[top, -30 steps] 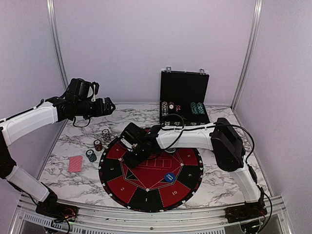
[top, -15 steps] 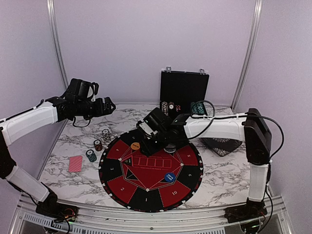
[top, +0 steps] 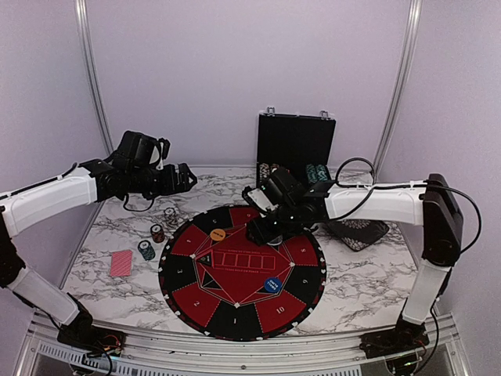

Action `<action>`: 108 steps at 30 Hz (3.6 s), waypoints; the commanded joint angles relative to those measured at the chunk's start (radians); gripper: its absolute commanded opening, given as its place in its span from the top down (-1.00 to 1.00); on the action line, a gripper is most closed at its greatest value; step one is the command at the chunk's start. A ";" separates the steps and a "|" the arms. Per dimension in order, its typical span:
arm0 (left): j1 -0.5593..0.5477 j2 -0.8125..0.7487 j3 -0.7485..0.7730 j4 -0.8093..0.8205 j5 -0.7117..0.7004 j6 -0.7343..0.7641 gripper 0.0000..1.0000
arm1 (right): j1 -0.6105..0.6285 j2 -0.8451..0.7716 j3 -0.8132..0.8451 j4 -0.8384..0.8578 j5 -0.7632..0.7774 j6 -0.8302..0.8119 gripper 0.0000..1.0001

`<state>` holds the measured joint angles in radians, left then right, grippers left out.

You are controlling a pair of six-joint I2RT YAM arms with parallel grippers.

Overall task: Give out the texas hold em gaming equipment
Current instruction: Pick up the pile of poker chips from the pile of poker chips.

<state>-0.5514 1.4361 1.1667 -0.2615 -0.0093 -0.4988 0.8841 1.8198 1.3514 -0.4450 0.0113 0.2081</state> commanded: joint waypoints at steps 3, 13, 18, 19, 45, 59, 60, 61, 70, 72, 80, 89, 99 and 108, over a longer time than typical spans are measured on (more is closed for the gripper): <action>-0.016 -0.032 -0.030 -0.018 -0.021 0.012 -0.98 | -0.019 -0.078 -0.003 0.024 0.098 0.002 -0.16; -0.012 0.020 -0.029 -0.023 -0.014 0.074 -0.98 | -0.045 -0.080 0.024 -0.004 0.285 0.156 -0.23; 0.006 0.031 0.007 -0.052 0.004 0.091 -0.98 | -0.047 -0.116 -0.031 0.041 0.302 0.198 -0.24; 0.012 0.035 0.014 -0.062 0.003 0.097 -0.98 | -0.047 -0.122 -0.038 0.047 0.304 0.199 -0.24; 0.041 0.110 0.105 -0.267 -0.120 0.152 -0.98 | -0.300 -0.307 -0.179 0.212 0.031 0.052 -0.40; 0.043 0.127 0.118 -0.306 -0.133 0.147 -0.98 | -0.311 -0.264 -0.164 0.205 0.019 0.016 -0.40; 0.043 0.126 0.117 -0.310 -0.134 0.146 -0.98 | -0.310 -0.262 -0.163 0.204 0.017 0.015 -0.40; 0.044 0.124 0.117 -0.309 -0.136 0.147 -0.98 | -0.311 -0.259 -0.162 0.204 0.014 0.015 -0.40; 0.053 0.149 0.113 -0.322 -0.133 0.146 -0.98 | -0.310 -0.230 -0.152 0.196 0.004 0.003 -0.40; 0.058 0.164 0.112 -0.327 -0.131 0.144 -0.97 | -0.310 -0.219 -0.145 0.190 0.005 -0.002 -0.40; 0.090 0.247 0.147 -0.345 -0.117 0.155 -0.75 | -0.310 -0.204 -0.136 0.186 -0.001 -0.013 -0.39; 0.118 0.342 0.221 -0.362 -0.105 0.178 -0.59 | -0.311 -0.205 -0.138 0.178 -0.001 -0.016 -0.39; 0.124 0.395 0.261 -0.362 -0.107 0.188 -0.47 | -0.310 -0.203 -0.136 0.180 -0.001 -0.016 -0.39; 0.137 0.442 0.279 -0.363 -0.083 0.199 -0.36 | -0.310 -0.202 -0.134 0.177 -0.001 -0.018 -0.38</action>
<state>-0.4244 1.8477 1.4139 -0.6003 -0.1108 -0.3199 0.5842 1.6123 1.1683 -0.2638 0.0116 0.2043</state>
